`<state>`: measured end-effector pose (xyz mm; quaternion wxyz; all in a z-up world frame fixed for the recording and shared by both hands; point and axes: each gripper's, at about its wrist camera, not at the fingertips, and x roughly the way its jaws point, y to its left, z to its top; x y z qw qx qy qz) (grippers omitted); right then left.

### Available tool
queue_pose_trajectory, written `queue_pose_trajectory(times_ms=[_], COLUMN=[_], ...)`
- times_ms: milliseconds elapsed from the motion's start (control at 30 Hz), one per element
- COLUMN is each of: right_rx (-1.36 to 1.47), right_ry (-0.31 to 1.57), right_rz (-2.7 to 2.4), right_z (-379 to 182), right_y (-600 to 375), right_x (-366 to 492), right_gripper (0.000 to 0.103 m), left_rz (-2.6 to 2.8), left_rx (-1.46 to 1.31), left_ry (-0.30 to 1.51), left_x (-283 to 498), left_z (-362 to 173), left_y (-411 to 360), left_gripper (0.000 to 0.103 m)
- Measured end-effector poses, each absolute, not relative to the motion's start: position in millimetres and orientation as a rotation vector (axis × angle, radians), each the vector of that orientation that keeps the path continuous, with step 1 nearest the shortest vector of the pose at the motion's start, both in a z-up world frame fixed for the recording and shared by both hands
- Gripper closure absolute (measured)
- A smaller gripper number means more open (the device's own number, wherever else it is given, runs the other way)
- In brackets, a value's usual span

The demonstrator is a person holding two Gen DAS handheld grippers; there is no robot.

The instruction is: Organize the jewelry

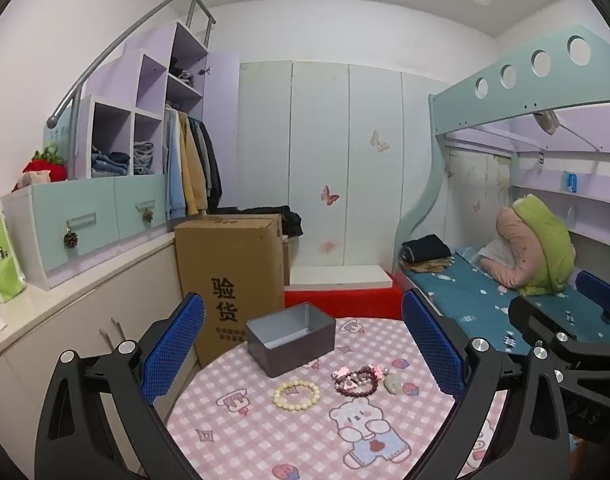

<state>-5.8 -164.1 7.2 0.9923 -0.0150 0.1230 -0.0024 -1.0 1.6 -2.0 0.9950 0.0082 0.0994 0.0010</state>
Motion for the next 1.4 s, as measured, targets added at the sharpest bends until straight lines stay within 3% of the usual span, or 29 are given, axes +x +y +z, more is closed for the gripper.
queue_pose_trajectory(times_ms=[1400], right_rx=[-0.019], right_ry=[0.25], right_rz=[0.001], right_z=[4.4], right_y=[-162.5], right_x=[-6.0], right_gripper=[0.006], left_rz=[0.01], left_rx=[0.02], left_ry=[0.195], left_x=[-5.1], left_z=[6.8], left_y=[-1.7], left_gripper=[0.007])
